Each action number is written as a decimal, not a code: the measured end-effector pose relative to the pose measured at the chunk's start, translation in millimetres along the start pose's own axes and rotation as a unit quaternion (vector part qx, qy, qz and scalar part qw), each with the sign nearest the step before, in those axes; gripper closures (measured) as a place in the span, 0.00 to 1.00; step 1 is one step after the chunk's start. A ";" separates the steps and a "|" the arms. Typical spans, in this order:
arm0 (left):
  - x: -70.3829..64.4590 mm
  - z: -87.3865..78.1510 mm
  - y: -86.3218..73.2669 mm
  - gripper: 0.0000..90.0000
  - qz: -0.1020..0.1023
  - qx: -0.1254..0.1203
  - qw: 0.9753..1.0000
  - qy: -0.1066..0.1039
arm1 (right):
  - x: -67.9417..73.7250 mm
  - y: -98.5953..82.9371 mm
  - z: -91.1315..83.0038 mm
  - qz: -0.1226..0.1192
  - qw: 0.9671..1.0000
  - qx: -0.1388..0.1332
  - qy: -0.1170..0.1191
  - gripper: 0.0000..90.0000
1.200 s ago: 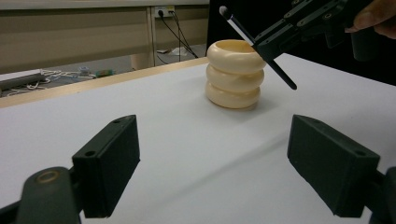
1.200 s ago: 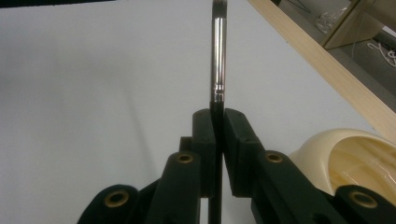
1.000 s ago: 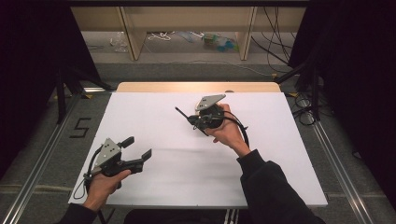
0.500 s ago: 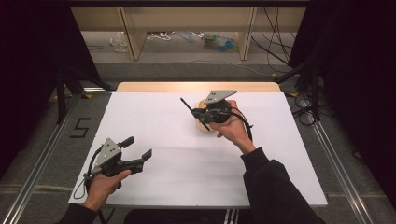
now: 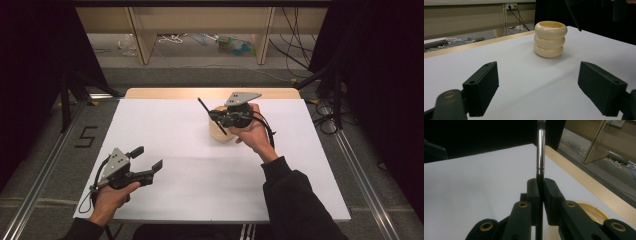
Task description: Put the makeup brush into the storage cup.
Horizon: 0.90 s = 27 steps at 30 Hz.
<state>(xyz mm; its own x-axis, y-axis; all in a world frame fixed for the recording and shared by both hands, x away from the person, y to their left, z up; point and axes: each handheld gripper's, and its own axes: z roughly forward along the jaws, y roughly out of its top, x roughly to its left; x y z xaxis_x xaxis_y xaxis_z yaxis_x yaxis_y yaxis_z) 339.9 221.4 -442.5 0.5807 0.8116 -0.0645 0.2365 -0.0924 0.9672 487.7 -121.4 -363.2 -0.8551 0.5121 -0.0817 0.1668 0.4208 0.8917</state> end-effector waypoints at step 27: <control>0.7 0.4 -0.1 0.19 0.001 0.001 1.000 0.002 | -26.2 -2.3 -11.4 0.026 0.998 -0.045 -0.043 0.94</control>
<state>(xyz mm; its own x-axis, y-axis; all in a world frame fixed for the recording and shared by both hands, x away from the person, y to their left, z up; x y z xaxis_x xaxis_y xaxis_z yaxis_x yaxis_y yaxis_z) 340.6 221.7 -442.7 0.5785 0.8133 -0.0621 0.2368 -0.0946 0.9669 504.2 -144.3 -358.0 -0.8004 0.5955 -0.0693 0.1617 0.3256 0.9316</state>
